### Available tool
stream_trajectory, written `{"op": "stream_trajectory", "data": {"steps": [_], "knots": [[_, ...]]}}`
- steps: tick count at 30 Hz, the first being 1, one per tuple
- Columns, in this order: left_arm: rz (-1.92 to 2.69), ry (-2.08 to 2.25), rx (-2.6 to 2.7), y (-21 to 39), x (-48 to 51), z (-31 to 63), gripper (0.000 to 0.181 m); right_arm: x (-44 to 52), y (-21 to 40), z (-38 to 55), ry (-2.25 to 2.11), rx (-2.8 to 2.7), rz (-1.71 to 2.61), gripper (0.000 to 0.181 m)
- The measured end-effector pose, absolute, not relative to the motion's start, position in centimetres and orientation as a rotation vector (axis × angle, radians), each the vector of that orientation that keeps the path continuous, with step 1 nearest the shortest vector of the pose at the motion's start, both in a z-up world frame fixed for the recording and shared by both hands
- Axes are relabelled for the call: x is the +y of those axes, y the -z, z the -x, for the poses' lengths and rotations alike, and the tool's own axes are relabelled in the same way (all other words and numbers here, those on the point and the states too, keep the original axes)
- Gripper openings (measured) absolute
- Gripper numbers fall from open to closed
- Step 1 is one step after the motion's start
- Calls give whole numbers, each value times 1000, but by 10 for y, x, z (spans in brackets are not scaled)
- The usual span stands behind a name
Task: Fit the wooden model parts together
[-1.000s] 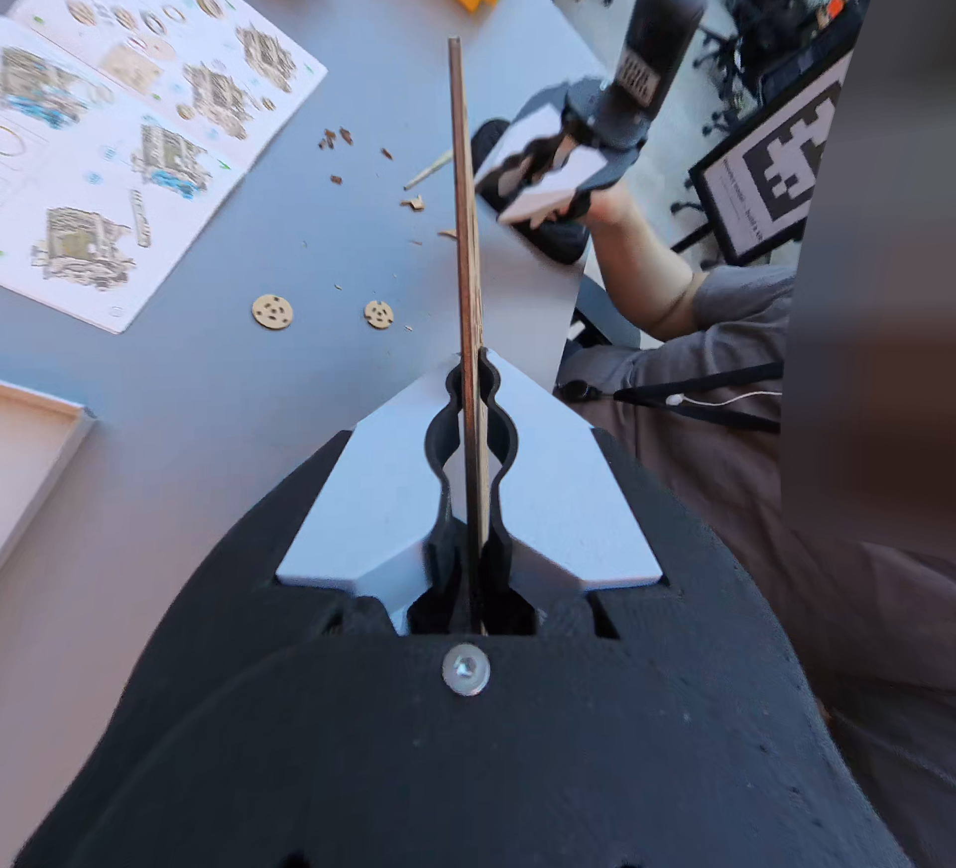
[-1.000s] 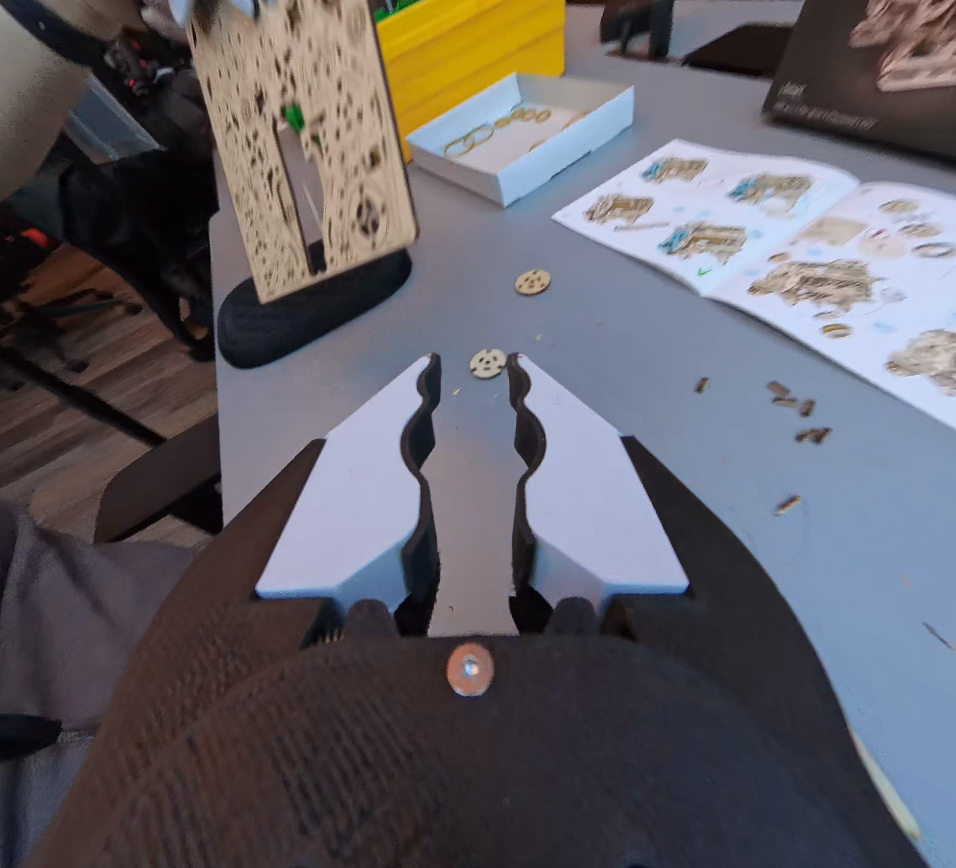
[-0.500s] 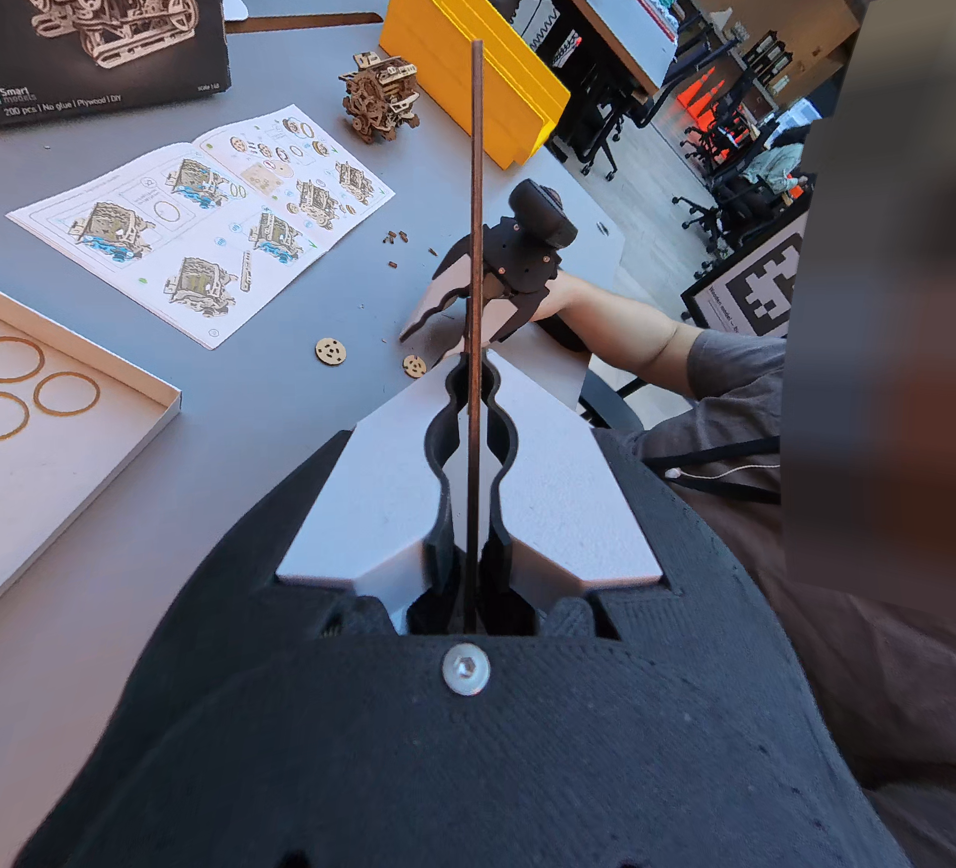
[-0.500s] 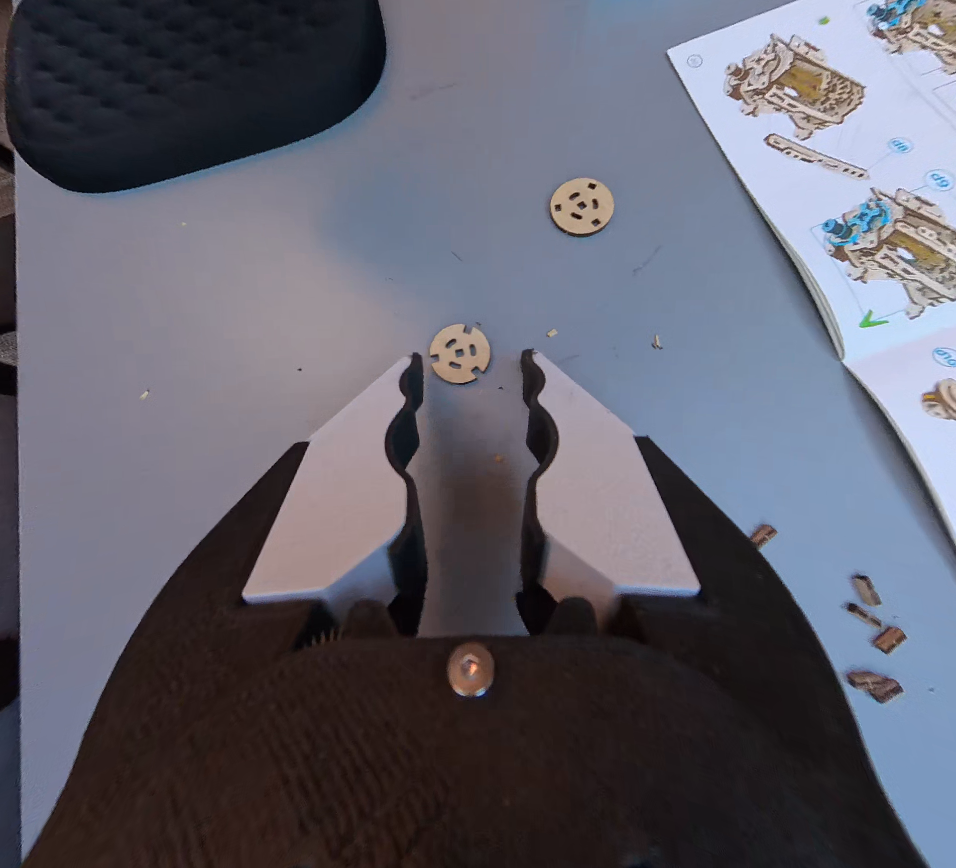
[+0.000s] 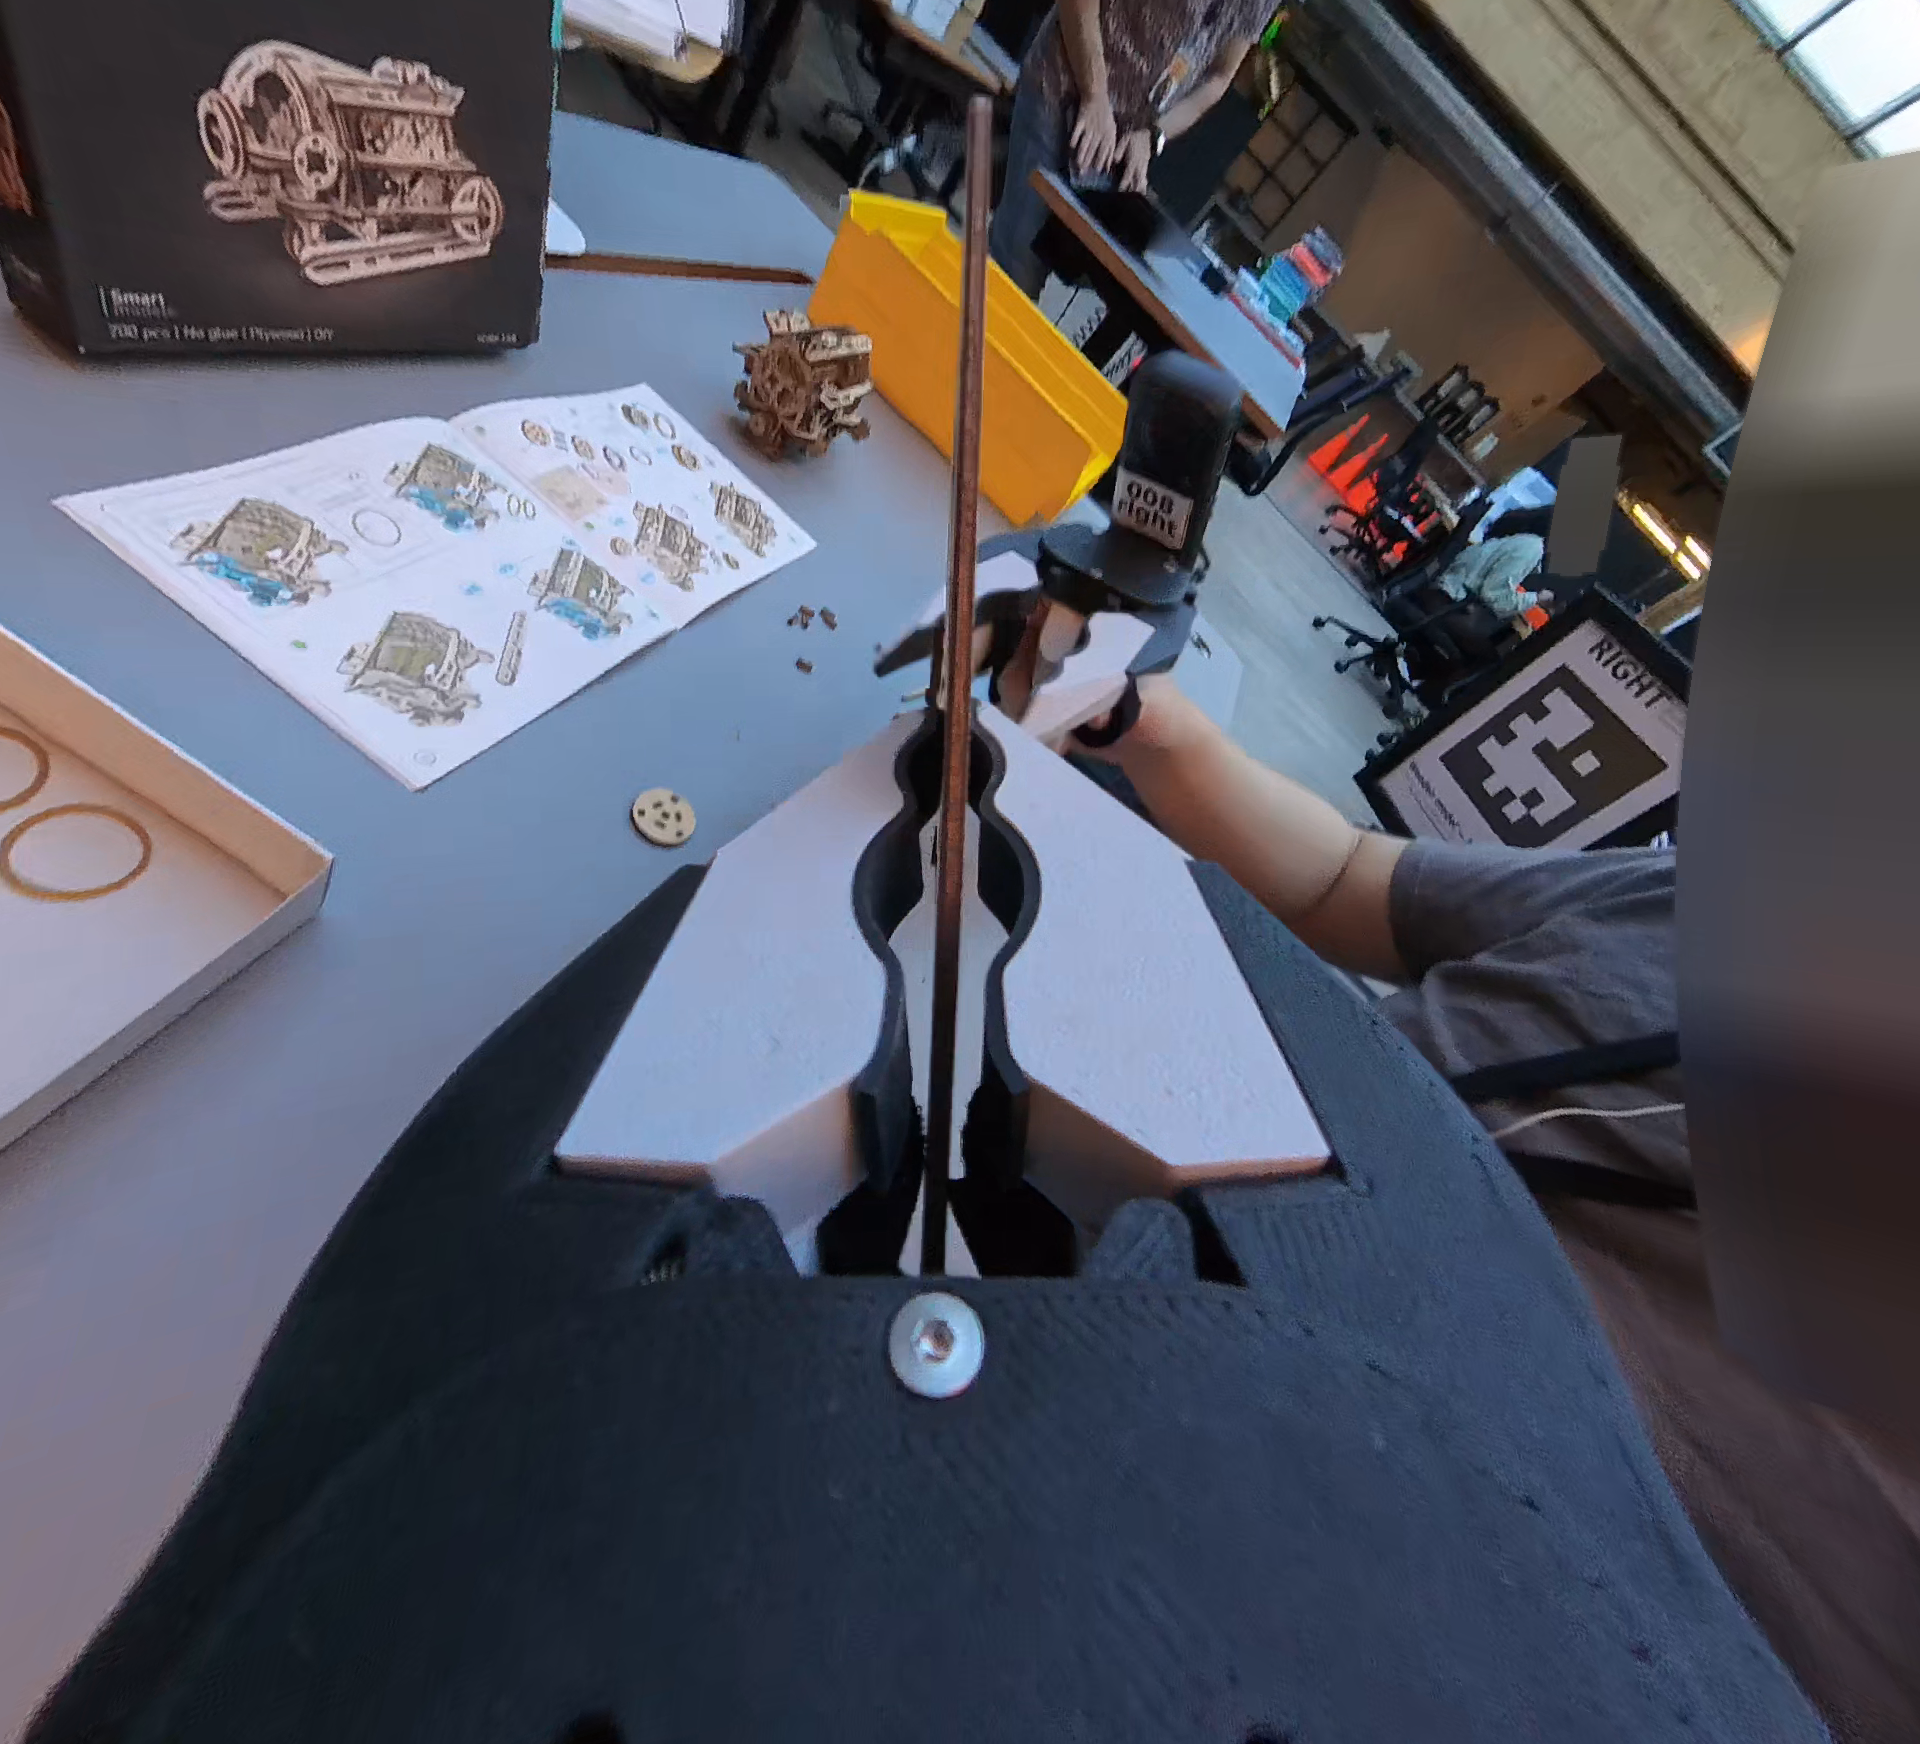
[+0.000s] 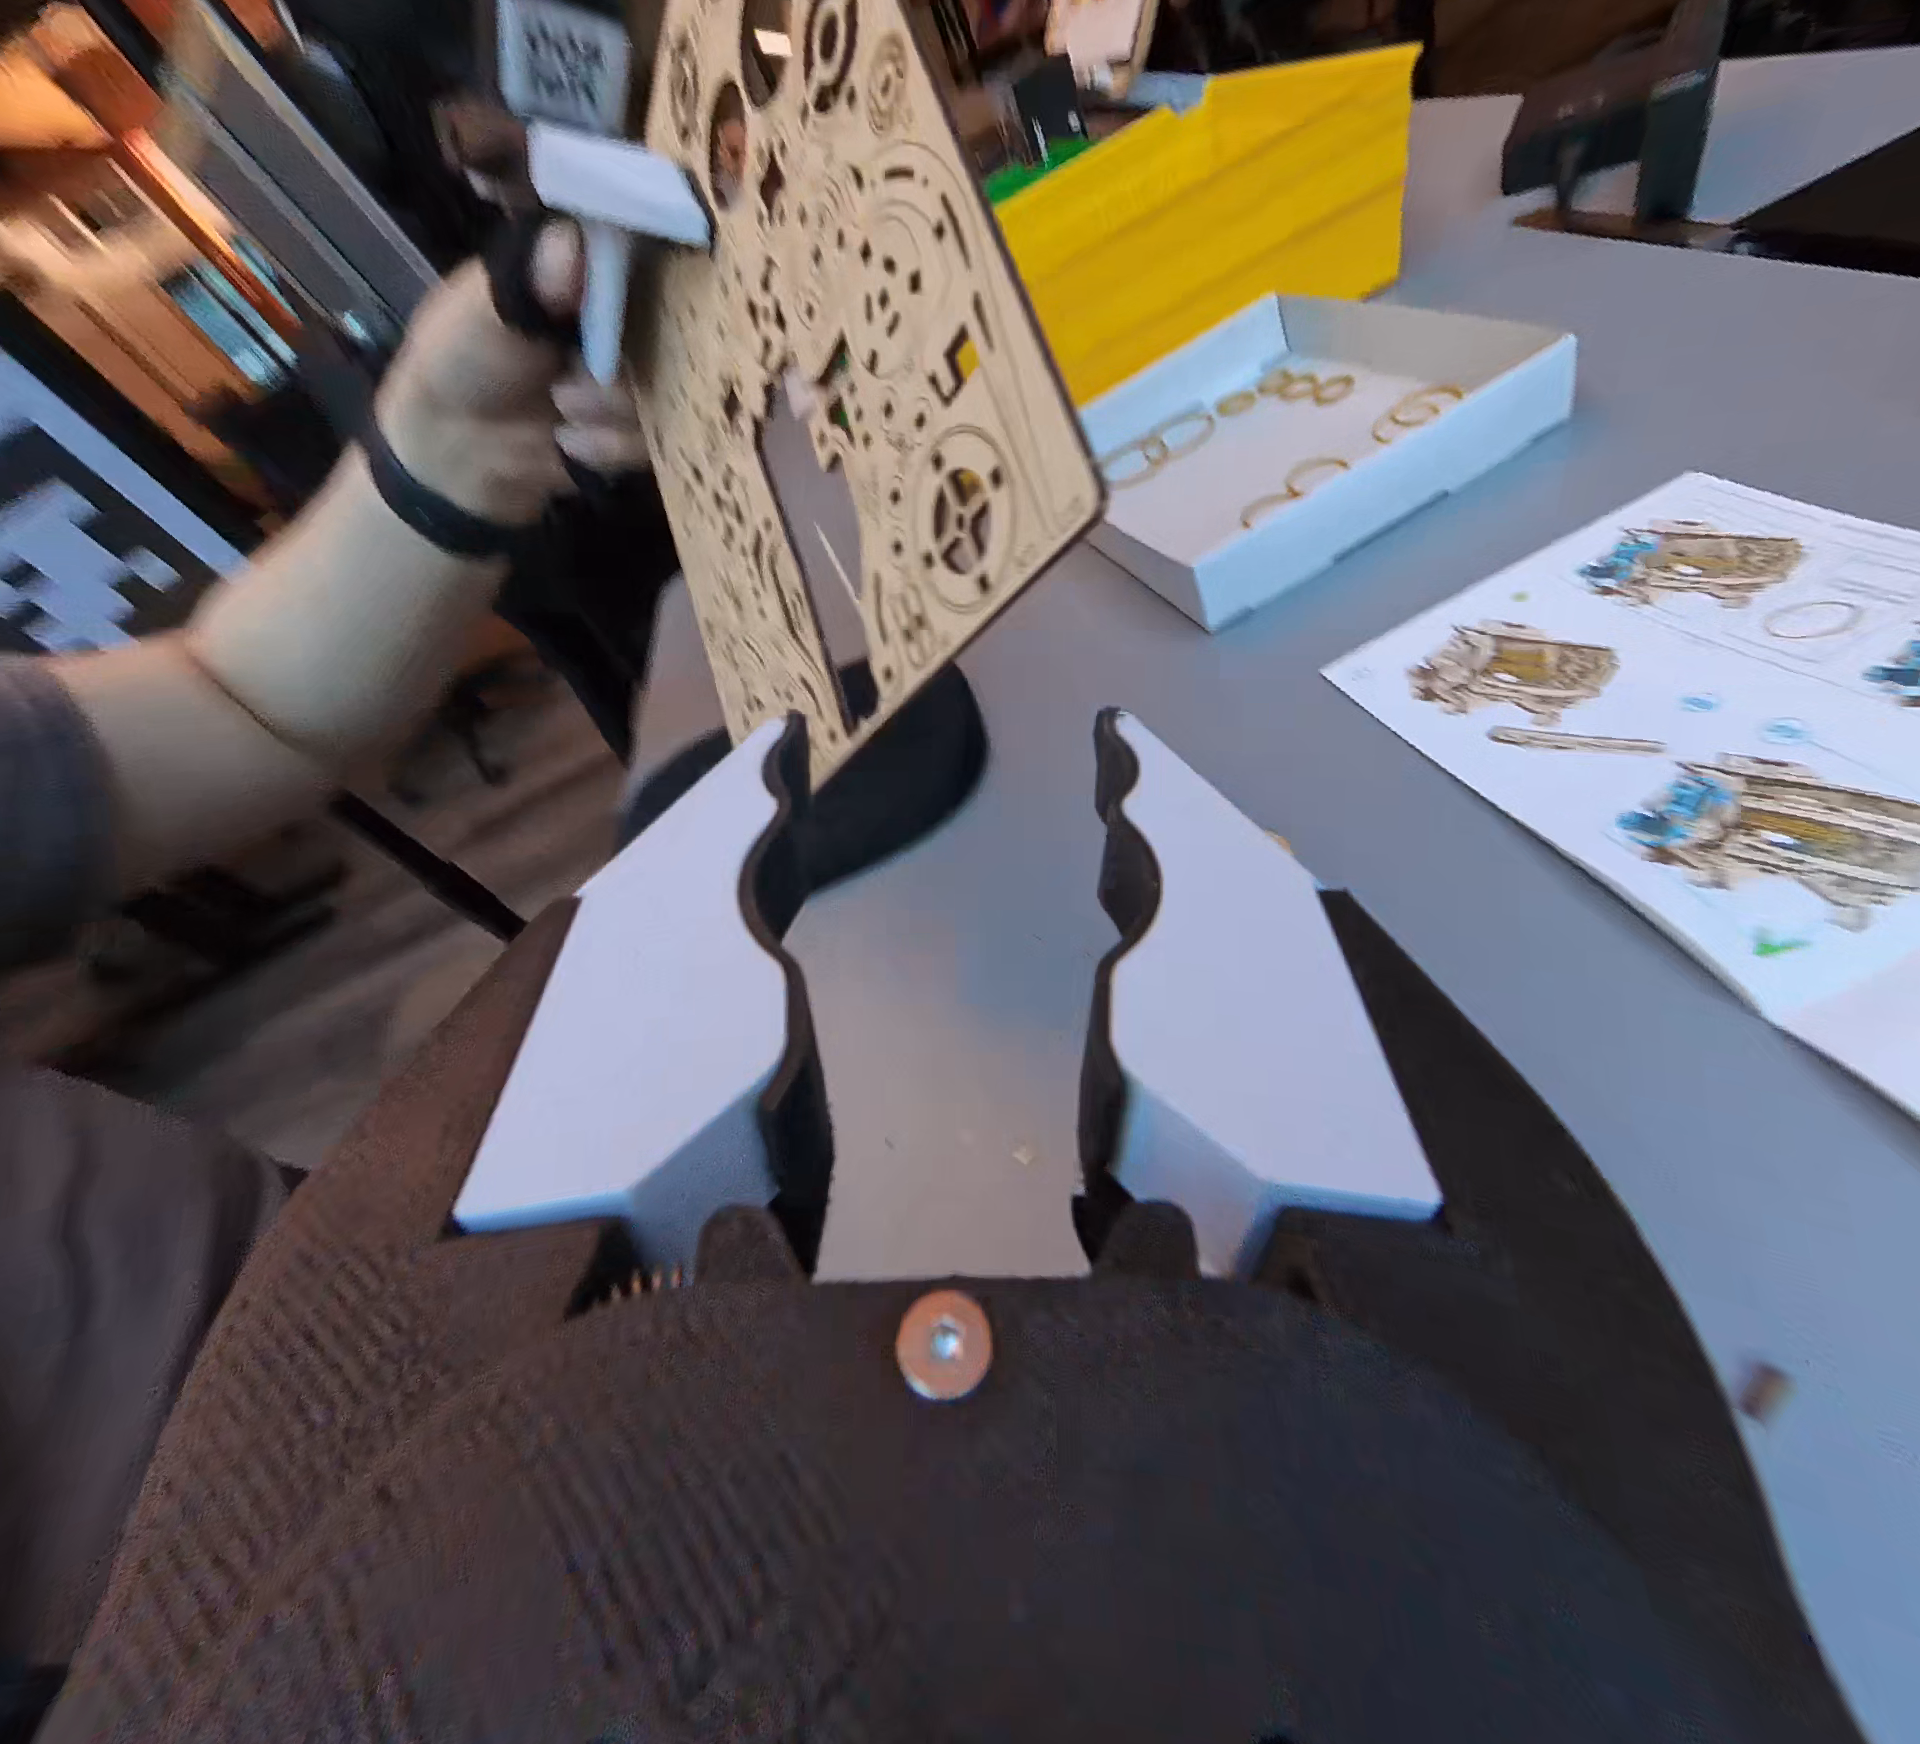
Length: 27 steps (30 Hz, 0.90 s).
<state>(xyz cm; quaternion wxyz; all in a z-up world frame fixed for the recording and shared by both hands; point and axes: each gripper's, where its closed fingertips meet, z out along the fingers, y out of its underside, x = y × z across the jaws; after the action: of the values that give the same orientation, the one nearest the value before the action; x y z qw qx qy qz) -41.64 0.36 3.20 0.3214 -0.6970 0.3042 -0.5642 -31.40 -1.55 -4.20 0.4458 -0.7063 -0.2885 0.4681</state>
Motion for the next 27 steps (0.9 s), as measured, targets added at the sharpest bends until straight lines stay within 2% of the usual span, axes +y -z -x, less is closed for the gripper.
{"op": "stream_trajectory", "data": {"steps": [1,3,4,5,6,7,10,13,18,22,27], "knots": [[1785,1513,773,-34,1,410,1,-18,35,319,-1240,-646,1723,55],[1718,1572,731,-35,-6,398,1,-18,34,327,-1347,-528,1712,63],[1687,1588,708,-35,-8,392,0,-23,27,331,-1440,-496,1656,57],[1655,1593,687,-34,-10,387,0,-29,17,332,-1542,-475,1582,35],[1619,1596,668,-33,-11,383,0,-34,6,328,-1632,-451,1511,4],[1574,1620,650,-34,-15,381,1,-37,-3,321,-1698,-439,1460,0],[1538,1685,653,-26,-29,377,4,-40,-9,307,-1725,-514,1504,0],[1537,1617,599,-18,-21,391,33,-42,7,297,-1601,-681,1681,0],[1585,1492,700,-17,-19,402,34,-42,19,294,-1626,-761,1926,0],[1715,1328,974,-1,-24,379,46,-56,21,304,-1700,-968,2084,0],[1857,1453,1235,15,-37,343,48,-53,28,320,-1577,-1183,2204,0]]}}
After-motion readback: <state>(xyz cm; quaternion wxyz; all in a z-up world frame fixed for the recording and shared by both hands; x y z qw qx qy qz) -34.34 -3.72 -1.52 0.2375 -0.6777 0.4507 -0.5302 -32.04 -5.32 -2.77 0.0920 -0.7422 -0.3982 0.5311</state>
